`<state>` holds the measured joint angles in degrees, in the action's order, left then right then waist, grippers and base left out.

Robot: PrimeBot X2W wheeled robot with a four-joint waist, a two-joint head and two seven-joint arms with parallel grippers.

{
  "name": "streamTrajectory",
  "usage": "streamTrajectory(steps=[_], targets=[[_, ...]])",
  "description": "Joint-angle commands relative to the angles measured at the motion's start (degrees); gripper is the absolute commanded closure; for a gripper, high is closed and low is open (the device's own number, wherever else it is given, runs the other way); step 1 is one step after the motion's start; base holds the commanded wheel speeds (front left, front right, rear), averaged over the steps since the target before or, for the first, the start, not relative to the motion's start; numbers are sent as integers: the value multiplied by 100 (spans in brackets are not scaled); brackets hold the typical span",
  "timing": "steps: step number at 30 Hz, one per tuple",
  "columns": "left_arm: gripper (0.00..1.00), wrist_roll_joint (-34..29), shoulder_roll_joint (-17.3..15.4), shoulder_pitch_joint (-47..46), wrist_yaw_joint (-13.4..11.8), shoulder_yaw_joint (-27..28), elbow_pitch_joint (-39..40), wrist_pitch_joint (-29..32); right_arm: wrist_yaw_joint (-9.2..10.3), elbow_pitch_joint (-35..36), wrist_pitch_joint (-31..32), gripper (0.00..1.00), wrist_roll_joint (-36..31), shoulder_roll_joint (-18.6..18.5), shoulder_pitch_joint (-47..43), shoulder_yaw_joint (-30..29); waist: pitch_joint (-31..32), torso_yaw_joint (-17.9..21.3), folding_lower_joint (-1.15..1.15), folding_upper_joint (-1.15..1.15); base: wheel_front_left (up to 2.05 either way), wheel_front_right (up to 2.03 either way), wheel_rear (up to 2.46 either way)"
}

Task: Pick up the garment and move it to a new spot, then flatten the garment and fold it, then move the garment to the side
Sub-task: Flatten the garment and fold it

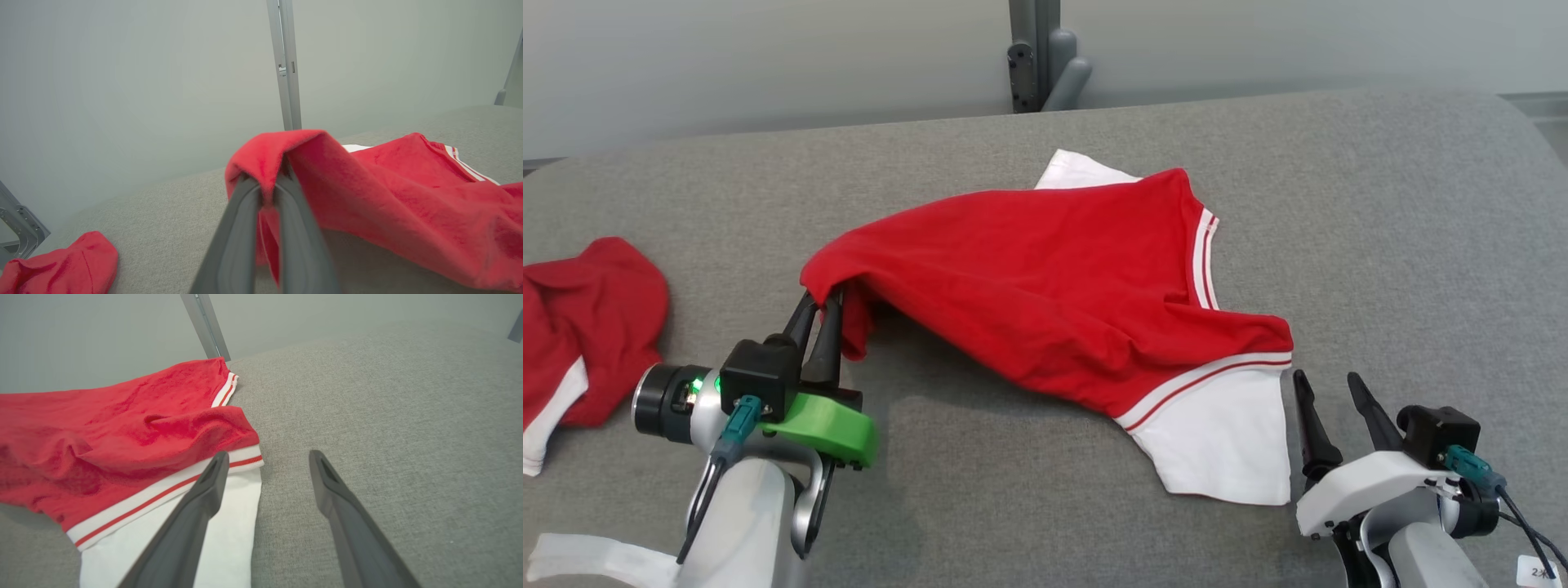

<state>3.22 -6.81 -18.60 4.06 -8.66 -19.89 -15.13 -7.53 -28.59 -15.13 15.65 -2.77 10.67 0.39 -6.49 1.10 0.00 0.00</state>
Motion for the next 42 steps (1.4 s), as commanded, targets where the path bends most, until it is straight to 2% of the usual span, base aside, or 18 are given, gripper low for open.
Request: streamTrajectory(steps=[1, 15, 23, 25, 26, 27, 33, 37, 42], targets=[[100, -33, -71, 7, 44, -23, -46, -2, 8, -18, -2, 0, 59, -25, -141, -10, 309, -297, 0, 0, 0, 0, 0], [100, 40, -73, 459, 150, -250, -630, -2, 7, -96, -2, 0, 114, -25, -315, -172, 416, -503, 0, 0, 0, 0, 0], [100, -98, -365, 12, 227, -407, -1164, -2, 8, -84, -2, 0, 1, -26, -113, -78, 130, -325, 0, 0, 0, 0, 0], [100, -124, -455, -182, 181, -379, -1490, 35, 8, -86, -2, 0, -53, -25, -68, -47, 45, -230, 0, 0, 0, 0, 0], [62, -125, -493, -296, 114, -335, -1664, 34, 8, -95, -2, 0, -74, -25, -46, -35, 7, -171, 0, 0, 0, 0, 0], [0, -83, -507, -396, 69, -276, -1871, 66, 8, -103, -2, 0, -83, -25, -20, -22, -22, -109, 0, 0, 0, 0, 0], [0, 275, -475, -751, -455, 244, -2543, -6, 7, -150, -2, 0, -156, -24, -31, -103, -19, 99, 0, 0, 0, 0, 0], [0, 394, -391, -489, -554, 422, -2434, -4, 8, -183, -2, 0, -150, -24, -127, -187, 142, 58, 0, 0, 0, 0, 0], [0, 489, -211, -32, -541, 525, -1984, -7, 8, -186, -2, 0, -60, -25, -165, -106, 305, -31, 0, 0, 0, 0, 0]])
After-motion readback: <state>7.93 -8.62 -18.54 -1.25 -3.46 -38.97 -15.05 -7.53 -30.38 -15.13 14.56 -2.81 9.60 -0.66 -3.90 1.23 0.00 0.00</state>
